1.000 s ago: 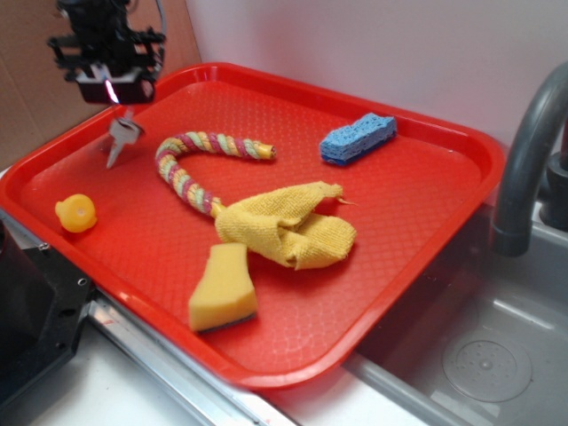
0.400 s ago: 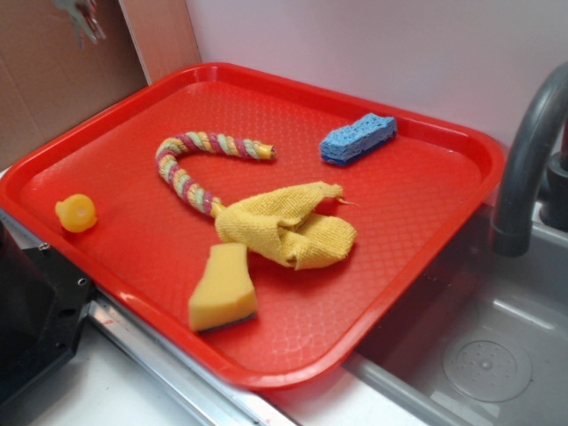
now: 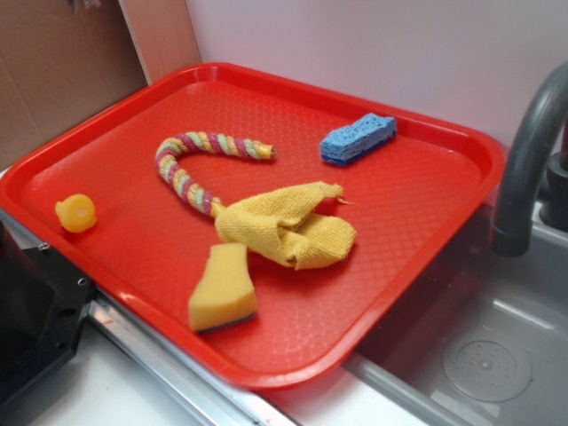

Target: Grab the silver keys.

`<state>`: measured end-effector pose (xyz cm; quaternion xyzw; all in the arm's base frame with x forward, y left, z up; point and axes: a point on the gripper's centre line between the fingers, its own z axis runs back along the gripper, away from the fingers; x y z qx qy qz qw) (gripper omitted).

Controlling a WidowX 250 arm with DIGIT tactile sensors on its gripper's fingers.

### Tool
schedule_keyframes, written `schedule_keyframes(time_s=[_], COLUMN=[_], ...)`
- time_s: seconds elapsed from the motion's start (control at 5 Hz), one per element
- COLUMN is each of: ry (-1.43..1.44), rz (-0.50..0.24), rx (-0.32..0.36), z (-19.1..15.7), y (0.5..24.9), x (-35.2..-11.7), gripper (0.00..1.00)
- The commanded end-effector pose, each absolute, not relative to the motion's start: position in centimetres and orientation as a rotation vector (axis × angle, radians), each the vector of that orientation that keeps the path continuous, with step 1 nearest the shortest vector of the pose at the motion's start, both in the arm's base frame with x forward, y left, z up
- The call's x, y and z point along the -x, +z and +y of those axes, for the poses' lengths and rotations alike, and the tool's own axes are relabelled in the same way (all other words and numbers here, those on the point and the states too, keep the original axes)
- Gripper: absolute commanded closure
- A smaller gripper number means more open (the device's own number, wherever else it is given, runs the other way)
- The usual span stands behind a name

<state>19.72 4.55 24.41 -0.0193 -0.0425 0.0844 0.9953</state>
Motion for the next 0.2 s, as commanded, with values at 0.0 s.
schedule_keyframes(time_s=[0.0], ry=[0.156], rz=[-0.15], rx=[0.027], z=[5.75], y=[25.67], x=[-20.15], gripper=[1.0])
